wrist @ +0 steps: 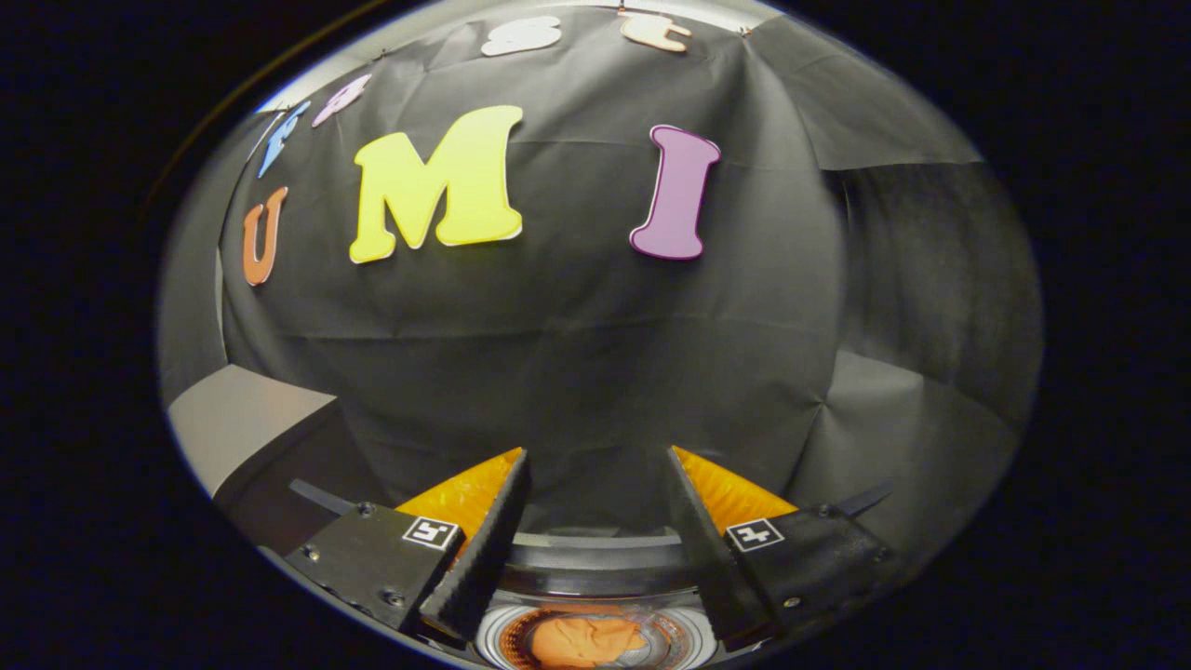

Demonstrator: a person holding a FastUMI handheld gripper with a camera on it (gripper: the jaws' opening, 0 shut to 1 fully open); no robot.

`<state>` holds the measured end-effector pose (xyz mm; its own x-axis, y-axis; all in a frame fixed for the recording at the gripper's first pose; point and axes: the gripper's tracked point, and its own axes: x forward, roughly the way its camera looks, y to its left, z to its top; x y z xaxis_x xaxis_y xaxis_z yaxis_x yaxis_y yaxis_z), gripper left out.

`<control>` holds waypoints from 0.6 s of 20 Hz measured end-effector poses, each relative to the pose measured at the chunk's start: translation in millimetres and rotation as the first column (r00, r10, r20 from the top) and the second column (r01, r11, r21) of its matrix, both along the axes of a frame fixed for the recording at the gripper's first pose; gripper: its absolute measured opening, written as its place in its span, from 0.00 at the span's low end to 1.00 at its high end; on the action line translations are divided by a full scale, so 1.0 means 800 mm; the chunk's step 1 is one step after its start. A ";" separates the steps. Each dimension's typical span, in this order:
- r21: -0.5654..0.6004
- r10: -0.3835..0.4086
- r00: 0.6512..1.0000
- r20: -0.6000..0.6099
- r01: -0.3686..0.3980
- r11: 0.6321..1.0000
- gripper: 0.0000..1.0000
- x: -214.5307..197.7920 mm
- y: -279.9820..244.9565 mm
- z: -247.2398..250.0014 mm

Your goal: Put the clothes into the washing machine and then close the washing machine lid.

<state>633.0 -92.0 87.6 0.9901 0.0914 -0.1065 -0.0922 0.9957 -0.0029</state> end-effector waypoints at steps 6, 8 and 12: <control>0.000 0.001 1.000 -0.009 -0.001 1.000 0.90 -0.022 -0.001 -0.013; -0.002 0.002 1.000 -0.012 -0.002 1.000 0.90 -0.031 -0.002 -0.019; 0.001 0.005 1.000 -0.021 -0.005 1.000 0.90 -0.048 -0.004 -0.032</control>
